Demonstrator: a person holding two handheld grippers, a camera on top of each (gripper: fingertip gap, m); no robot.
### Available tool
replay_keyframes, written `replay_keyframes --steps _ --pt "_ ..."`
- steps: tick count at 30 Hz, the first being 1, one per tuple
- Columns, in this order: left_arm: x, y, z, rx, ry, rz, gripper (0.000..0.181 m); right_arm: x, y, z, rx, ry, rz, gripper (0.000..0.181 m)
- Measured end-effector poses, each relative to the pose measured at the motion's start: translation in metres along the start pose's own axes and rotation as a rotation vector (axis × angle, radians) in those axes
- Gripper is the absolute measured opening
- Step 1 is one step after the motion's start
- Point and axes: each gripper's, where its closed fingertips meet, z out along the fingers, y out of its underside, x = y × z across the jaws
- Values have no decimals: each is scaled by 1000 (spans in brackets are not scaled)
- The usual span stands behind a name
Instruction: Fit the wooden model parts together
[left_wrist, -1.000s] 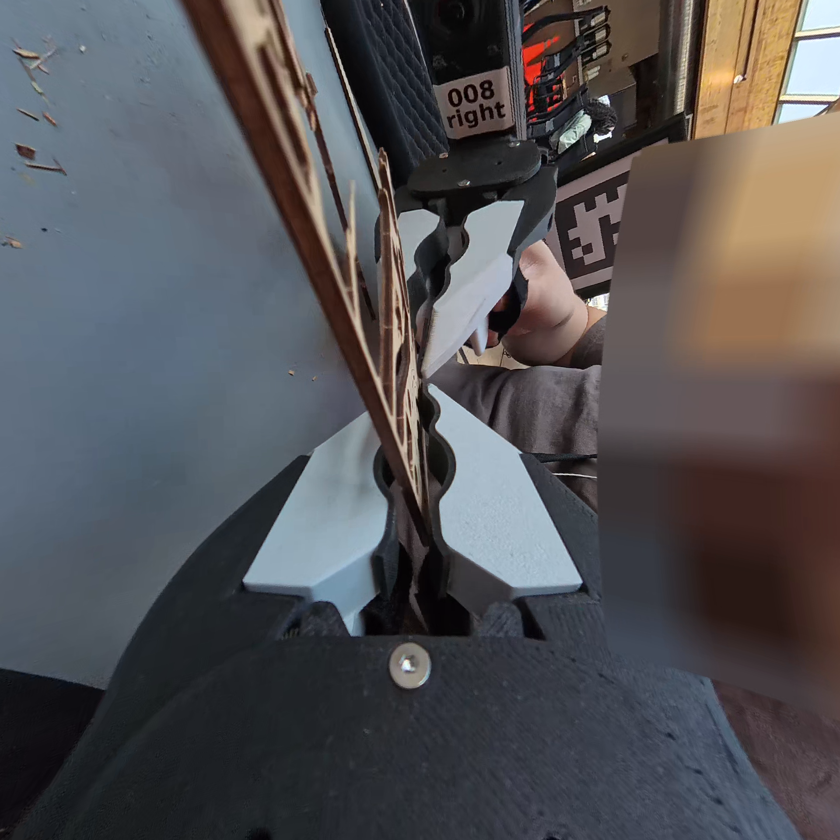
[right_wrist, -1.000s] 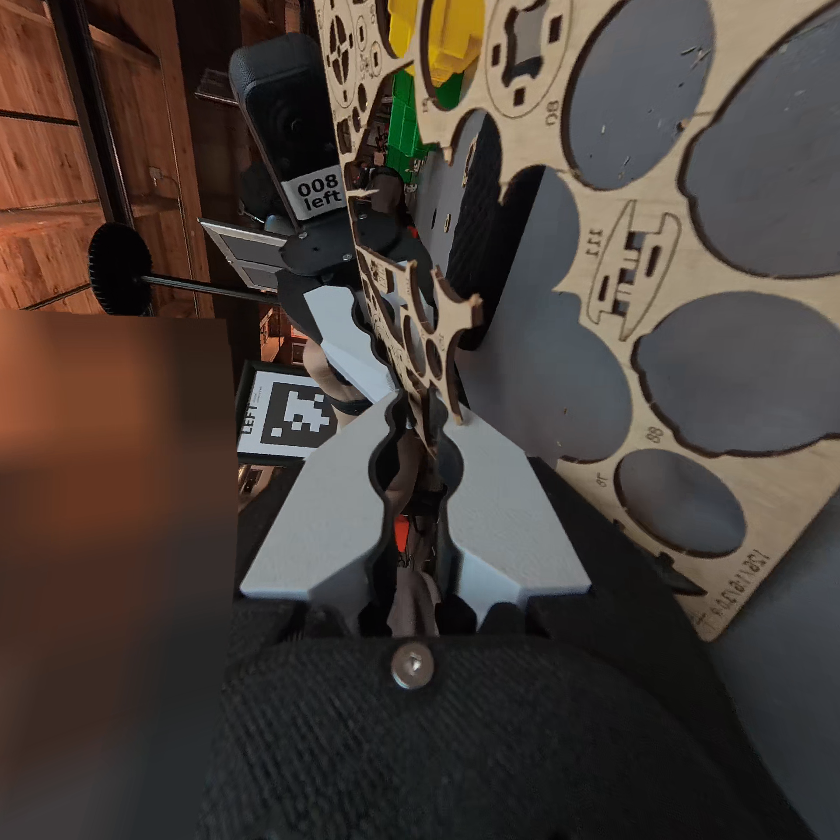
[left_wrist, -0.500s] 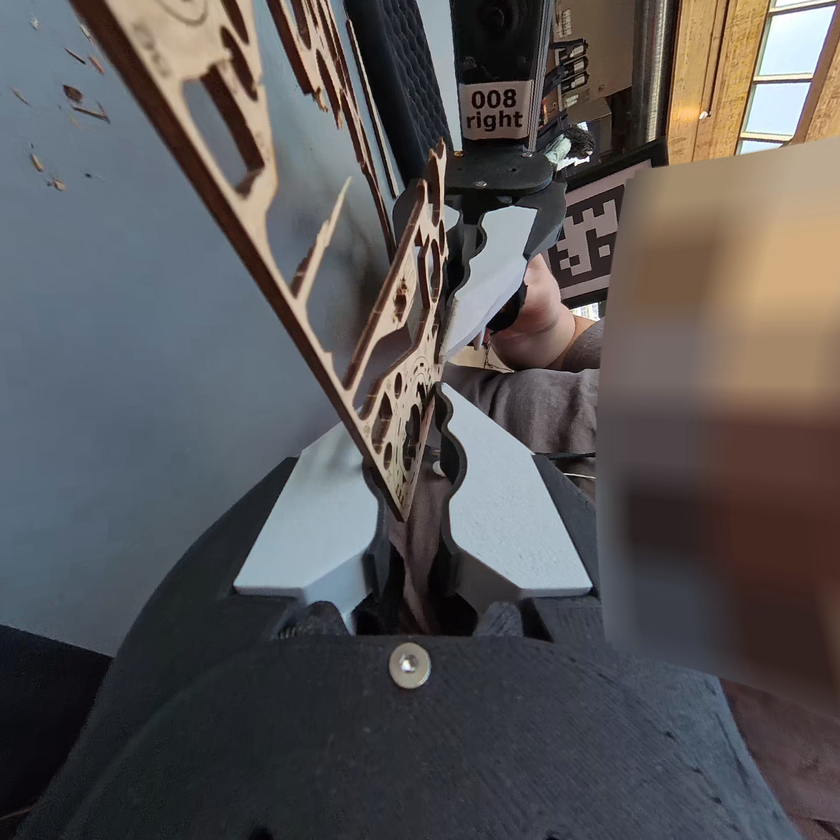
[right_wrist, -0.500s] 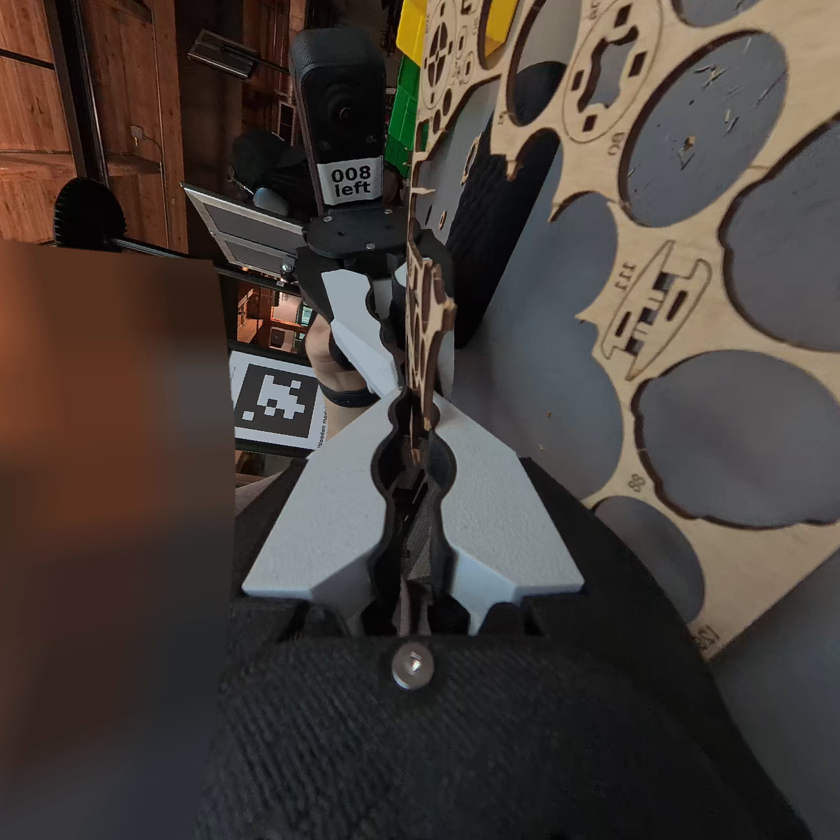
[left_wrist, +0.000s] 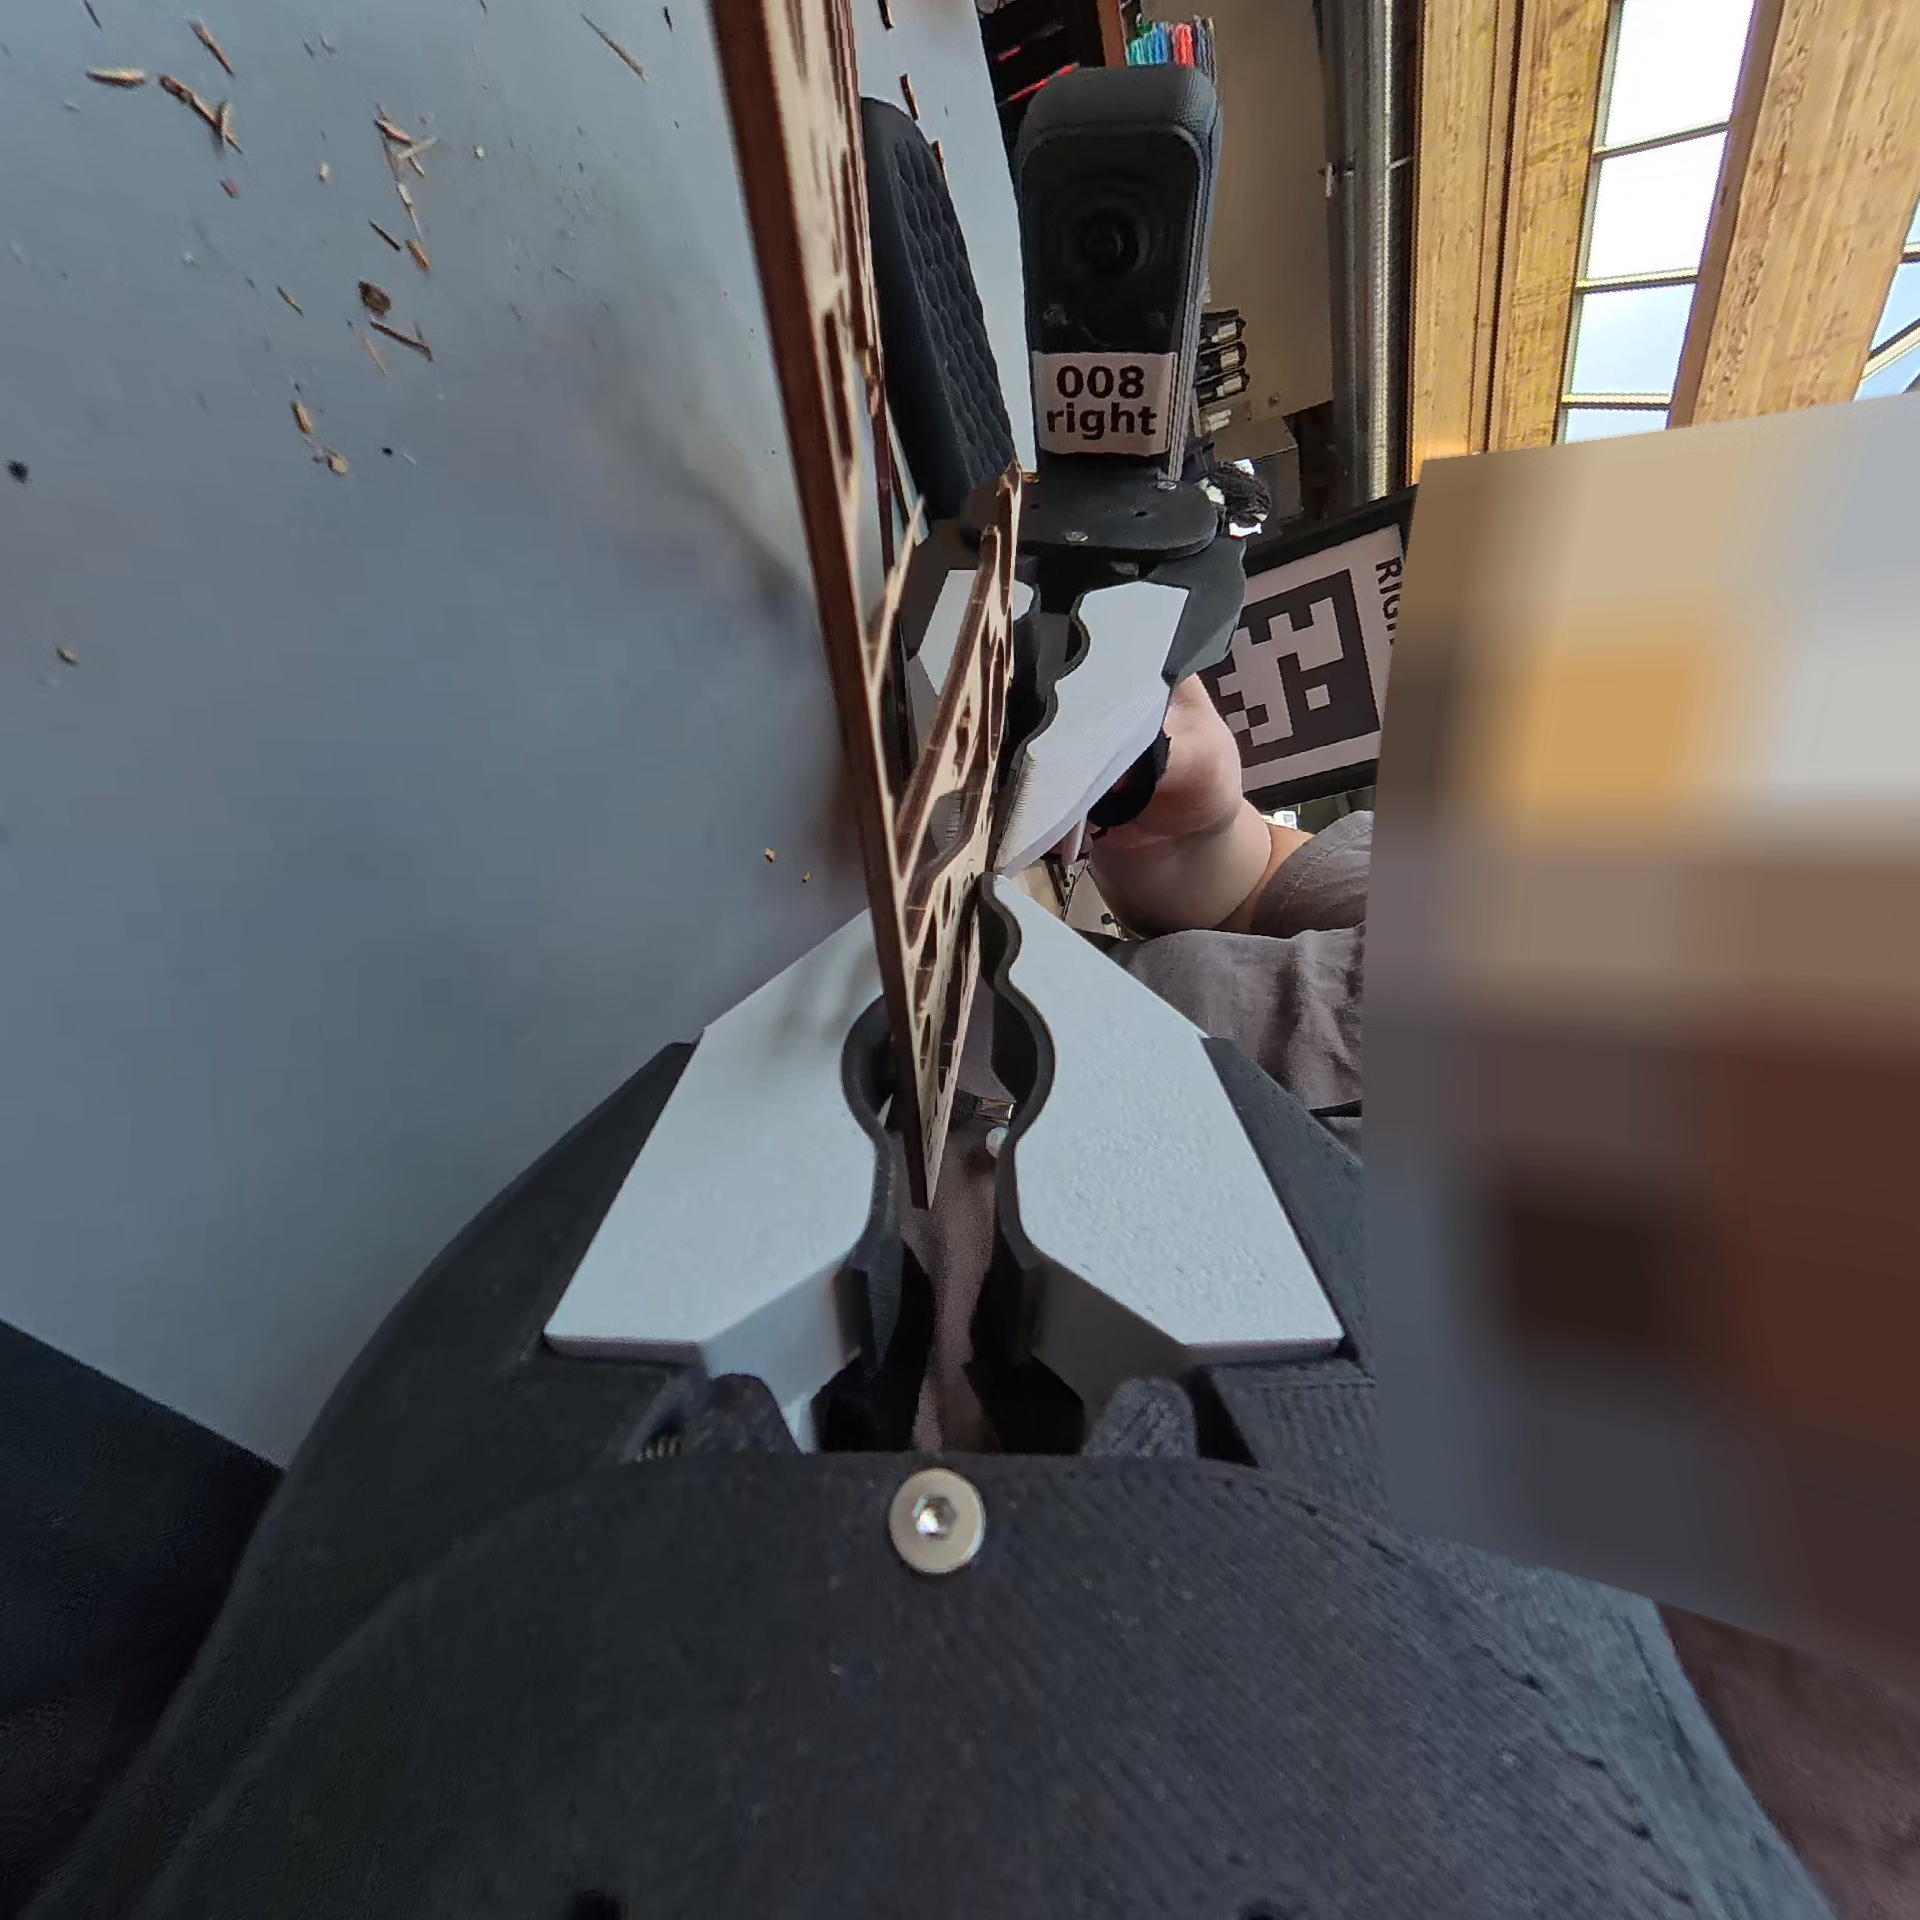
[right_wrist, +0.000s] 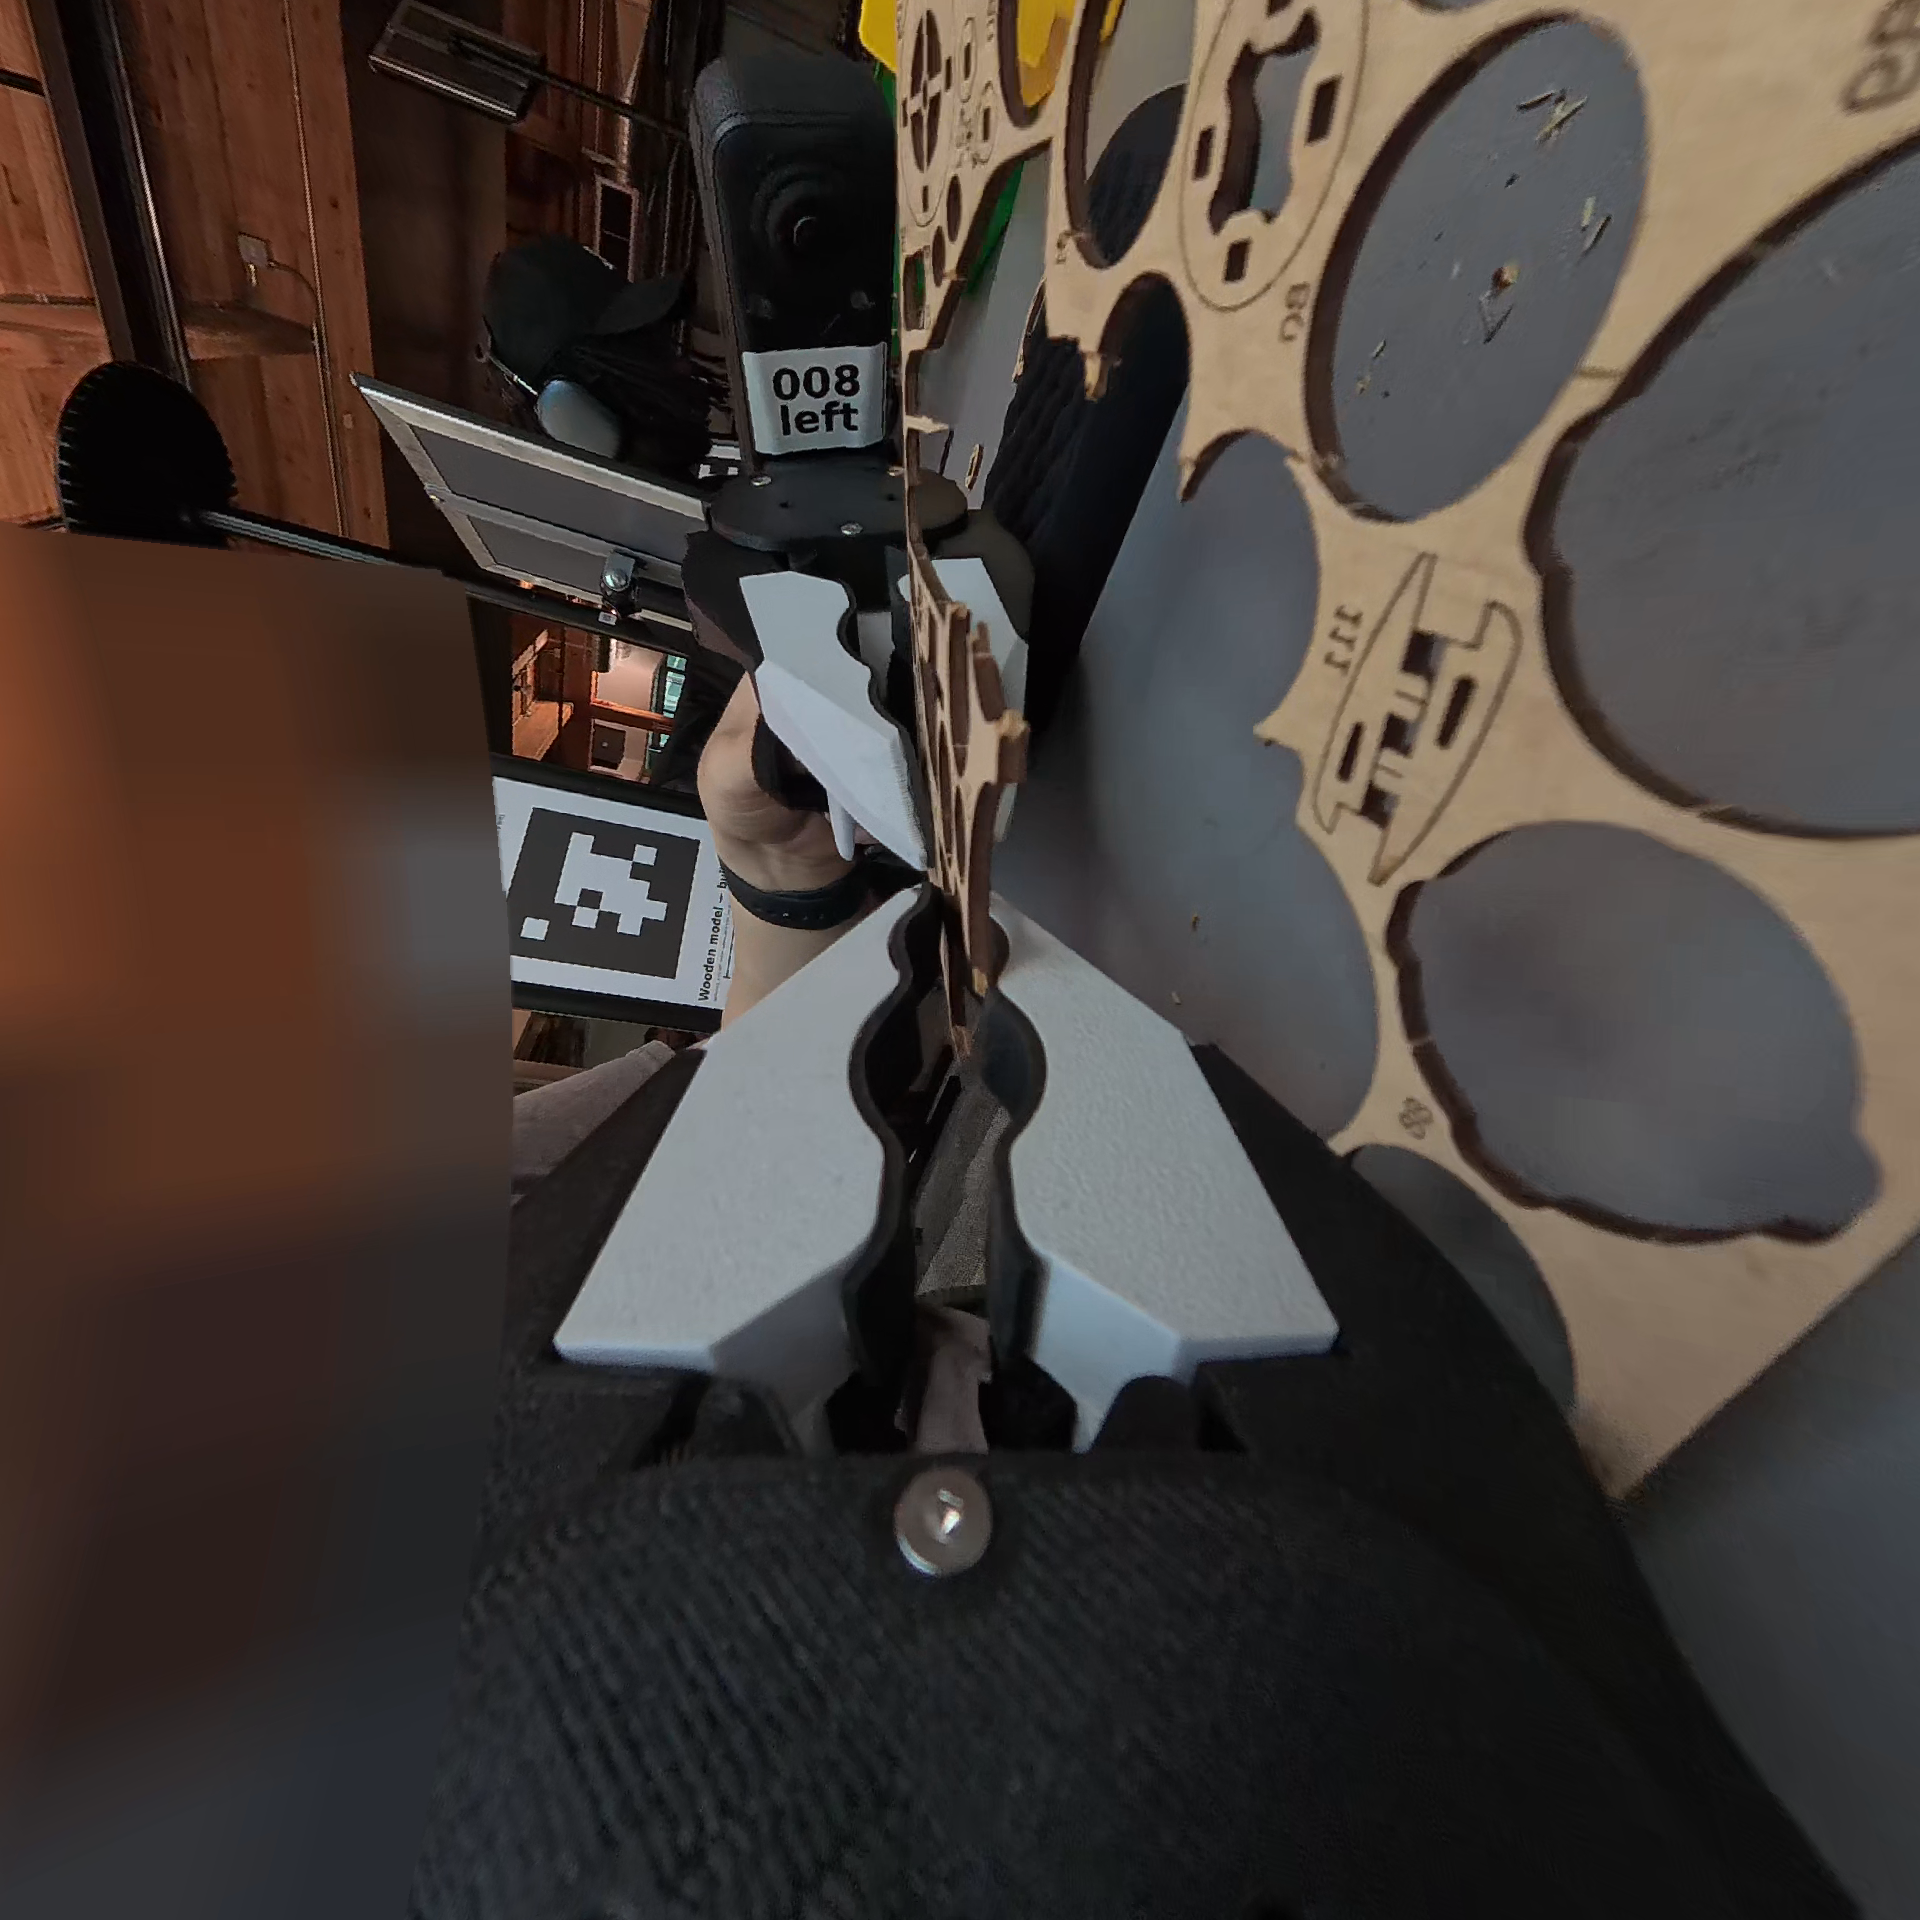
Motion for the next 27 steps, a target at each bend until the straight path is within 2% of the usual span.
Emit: replay_keyframes --steps 16,22,27 --pt "-8 6 4 -28 -21 -33 11 5 3 1 -14 13 -8 1" --pt "0 6 4 -20 28 -31 1 3 3 2 -9 -16 2 2" --pt "2 6 5 -20 41 -6 1 3 3 1 -12 -25 6 3"
